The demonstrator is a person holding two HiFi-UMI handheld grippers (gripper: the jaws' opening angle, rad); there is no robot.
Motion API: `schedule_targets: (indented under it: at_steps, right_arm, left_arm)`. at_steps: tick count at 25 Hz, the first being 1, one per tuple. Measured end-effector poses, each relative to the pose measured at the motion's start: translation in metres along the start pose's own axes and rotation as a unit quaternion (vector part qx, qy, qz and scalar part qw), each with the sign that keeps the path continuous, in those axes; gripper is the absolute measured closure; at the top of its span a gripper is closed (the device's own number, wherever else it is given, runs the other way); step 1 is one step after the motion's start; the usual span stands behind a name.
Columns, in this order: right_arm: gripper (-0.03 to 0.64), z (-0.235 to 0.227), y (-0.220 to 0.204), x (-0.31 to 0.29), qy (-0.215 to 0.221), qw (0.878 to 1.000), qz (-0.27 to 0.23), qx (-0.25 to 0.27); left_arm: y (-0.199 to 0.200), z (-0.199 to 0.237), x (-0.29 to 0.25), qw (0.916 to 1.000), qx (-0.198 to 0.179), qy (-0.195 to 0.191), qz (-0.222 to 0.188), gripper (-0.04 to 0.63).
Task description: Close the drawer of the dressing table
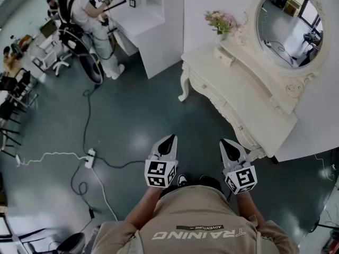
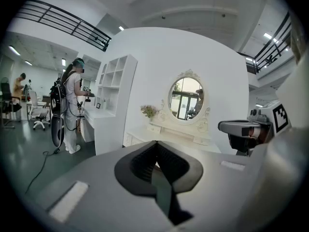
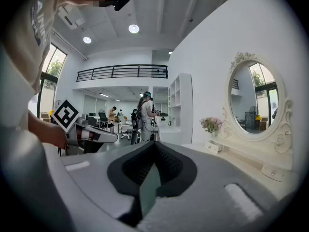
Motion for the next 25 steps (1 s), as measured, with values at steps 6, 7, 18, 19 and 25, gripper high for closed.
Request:
schedule_targets:
  at_steps: [6,7,18,19,25]
  right_arm:
    - [0.615,0.0,0.008,0.003,-0.01,1.0,-0.025,-0.006]
    - [0.615,0.0,0.01,0.004,-0.013,1.0,-0.026,-0.004]
    - [0.615,-0.035,-0.023,-0.01,-0.021,0.999,0.022,-0.039]
    - [0.615,-0.041,-0.024,-0.017,-0.019,0.999,0.024,-0.043]
    - [0.615,-0.083,-0.012,-0.083,0.009,0.999,0.014,-0.042]
  left_arm:
    - [-0.003,0.004,0.001,0.9999,0.01,-0.005,0.005,0.577]
    - [-0.004,0.004,-0.001,0.9999,0.012,-0.006,0.007,0.577]
    - [-0.013,0.001,-0.043,0.9984,0.034,-0.014,0.043,0.577]
    - [-0.011,0.003,-0.05,0.9983,0.031,-0.012,0.047,0.577]
    - [0.021,0.018,-0.104,0.9983,0.017,-0.015,0.054,0.577]
Point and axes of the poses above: the fingertips, and each gripper's own axes: x backward along the fingers, z to its left, y out of its top, the point moved 6 cm from there along x, backward along the fingers, and after that the axes turned 4 degrees about -x, right-handed, at the moved point
